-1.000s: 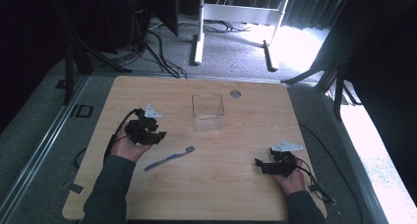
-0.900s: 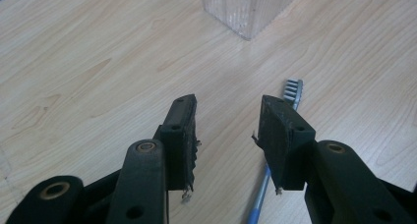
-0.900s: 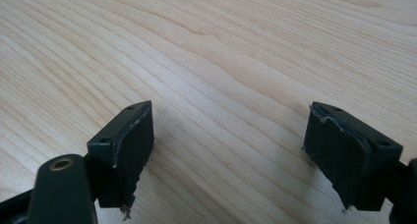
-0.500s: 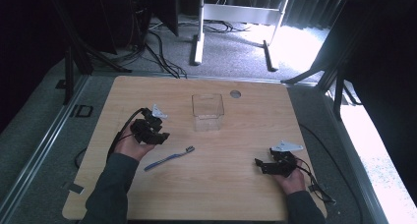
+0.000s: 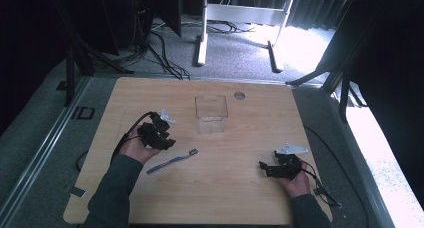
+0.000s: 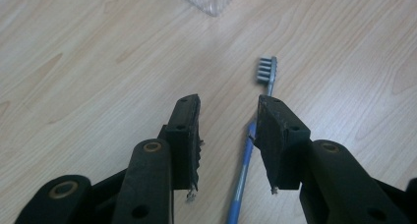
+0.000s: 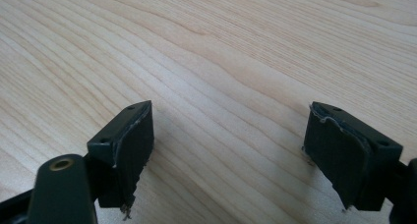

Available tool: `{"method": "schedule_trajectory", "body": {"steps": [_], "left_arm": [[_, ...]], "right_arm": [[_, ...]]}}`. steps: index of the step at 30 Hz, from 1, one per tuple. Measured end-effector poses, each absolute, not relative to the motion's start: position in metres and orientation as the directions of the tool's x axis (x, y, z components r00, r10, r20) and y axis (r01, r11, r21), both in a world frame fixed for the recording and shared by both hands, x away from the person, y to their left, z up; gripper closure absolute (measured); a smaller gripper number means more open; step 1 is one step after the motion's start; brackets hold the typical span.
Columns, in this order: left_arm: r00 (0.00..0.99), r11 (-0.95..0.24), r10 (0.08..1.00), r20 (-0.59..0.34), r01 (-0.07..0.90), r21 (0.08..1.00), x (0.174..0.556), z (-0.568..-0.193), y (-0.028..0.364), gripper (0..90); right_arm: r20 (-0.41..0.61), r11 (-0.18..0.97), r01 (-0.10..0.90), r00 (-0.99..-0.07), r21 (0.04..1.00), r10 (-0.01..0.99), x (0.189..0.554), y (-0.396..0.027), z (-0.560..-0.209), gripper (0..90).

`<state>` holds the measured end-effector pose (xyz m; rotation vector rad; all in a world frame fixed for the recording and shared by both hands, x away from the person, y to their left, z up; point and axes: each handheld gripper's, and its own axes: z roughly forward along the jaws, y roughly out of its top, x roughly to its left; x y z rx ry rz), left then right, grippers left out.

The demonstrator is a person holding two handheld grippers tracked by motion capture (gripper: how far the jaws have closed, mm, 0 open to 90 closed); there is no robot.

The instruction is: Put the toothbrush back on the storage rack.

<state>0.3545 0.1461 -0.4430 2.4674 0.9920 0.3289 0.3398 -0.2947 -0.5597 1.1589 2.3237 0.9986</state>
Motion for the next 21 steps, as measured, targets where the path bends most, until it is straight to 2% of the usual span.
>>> {"method": "schedule_trajectory", "body": {"steps": [21], "left_arm": [[0.731,-0.676,0.682,0.035,0.611,0.412,0.361,-0.455,0.136,62.5]], "right_arm": [[-0.003,0.414,0.549,-0.600,0.726,0.800,0.340,-0.295,-0.560,18.7]]}}
